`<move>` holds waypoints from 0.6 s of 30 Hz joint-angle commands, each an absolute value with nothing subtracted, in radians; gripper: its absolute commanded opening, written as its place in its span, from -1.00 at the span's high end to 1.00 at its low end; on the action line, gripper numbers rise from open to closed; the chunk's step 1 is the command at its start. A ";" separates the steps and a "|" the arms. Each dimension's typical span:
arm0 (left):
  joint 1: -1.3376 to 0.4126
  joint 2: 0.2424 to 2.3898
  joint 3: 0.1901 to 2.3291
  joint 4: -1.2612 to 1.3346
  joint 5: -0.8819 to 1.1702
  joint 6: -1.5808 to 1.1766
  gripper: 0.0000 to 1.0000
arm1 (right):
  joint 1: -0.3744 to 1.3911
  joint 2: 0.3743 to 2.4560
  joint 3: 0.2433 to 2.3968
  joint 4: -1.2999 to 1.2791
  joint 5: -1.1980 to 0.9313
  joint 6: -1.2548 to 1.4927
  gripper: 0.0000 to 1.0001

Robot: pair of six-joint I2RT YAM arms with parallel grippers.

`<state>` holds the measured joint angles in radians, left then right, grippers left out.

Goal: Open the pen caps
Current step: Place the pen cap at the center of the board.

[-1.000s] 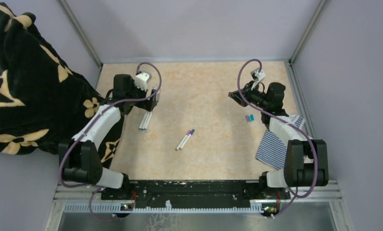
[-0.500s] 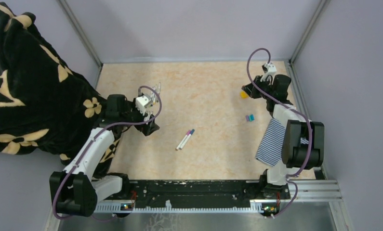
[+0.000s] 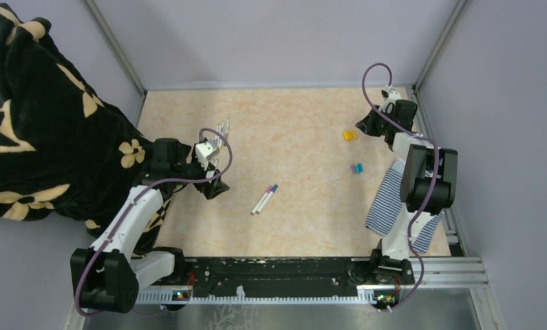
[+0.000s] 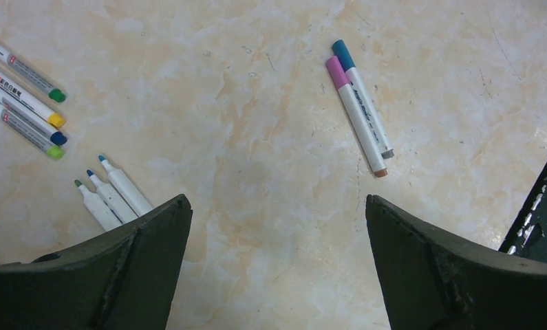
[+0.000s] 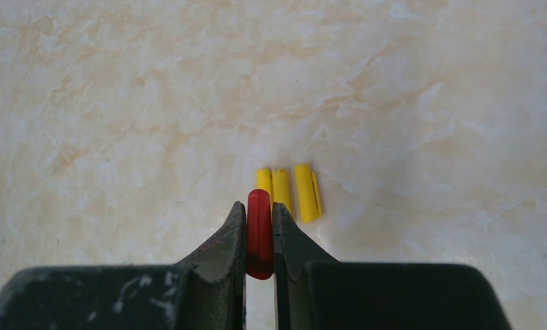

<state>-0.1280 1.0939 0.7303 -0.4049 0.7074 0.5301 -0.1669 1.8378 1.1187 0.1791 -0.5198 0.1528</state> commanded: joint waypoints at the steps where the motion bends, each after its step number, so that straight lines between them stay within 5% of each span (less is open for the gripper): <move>1: -0.126 1.067 0.718 -0.416 0.754 0.564 -0.99 | -0.169 1.888 1.209 0.156 -0.479 0.164 1.00; 18: -0.115 1.059 0.706 -0.416 0.774 0.577 -0.99 | -0.169 2.047 1.358 0.094 -0.424 0.169 0.88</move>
<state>-0.1238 1.0775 0.7181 -0.4076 0.7406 0.5545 -0.1669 2.0243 1.2842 0.0799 -0.4358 0.1600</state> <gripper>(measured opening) 0.997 0.101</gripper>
